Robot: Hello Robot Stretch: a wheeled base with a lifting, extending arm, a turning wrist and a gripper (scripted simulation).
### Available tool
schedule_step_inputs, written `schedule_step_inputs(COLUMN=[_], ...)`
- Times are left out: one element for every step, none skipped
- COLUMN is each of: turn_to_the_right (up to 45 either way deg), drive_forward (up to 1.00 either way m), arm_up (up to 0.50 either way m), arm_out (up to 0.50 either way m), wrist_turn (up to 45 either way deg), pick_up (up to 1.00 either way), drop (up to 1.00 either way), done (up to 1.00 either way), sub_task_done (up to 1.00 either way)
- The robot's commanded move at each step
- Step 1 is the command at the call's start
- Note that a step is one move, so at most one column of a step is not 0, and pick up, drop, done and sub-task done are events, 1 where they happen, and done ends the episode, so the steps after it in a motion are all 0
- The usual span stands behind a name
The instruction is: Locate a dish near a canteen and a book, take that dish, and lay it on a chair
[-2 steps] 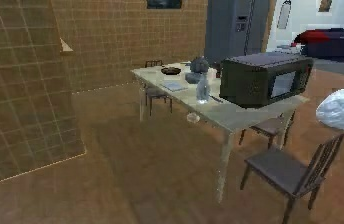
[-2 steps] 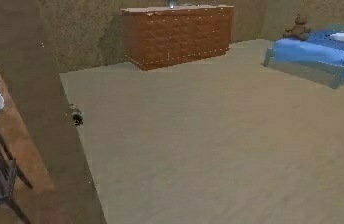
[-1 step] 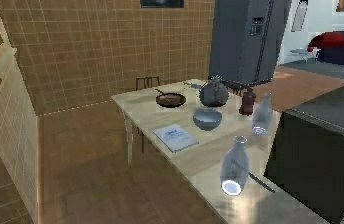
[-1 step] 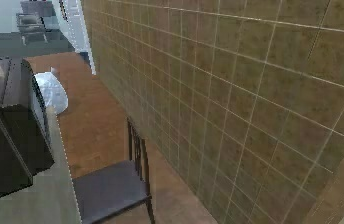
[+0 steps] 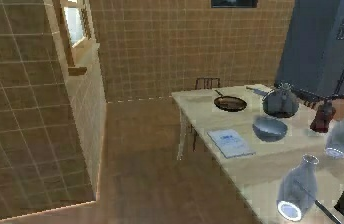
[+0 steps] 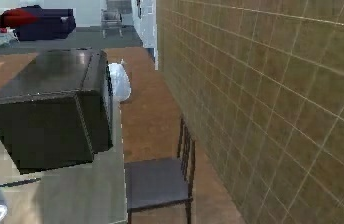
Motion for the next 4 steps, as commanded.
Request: schedule_step_inputs(turn_to_the_right=[0.0,-33.0,0.0,0.0], drive_forward=[0.60,0.00,0.00,0.00], arm_up=[0.00,0.00,0.50,0.38], arm_out=[0.00,0.00,0.00,0.00], wrist_turn=[0.0,0.0,0.0,0.0], pick_up=[0.00,0.00,0.00,0.00], drop=[0.00,0.00,0.00,0.00], done=[0.00,0.00,0.00,0.00], sub_task_done=[0.00,0.00,0.00,0.00])
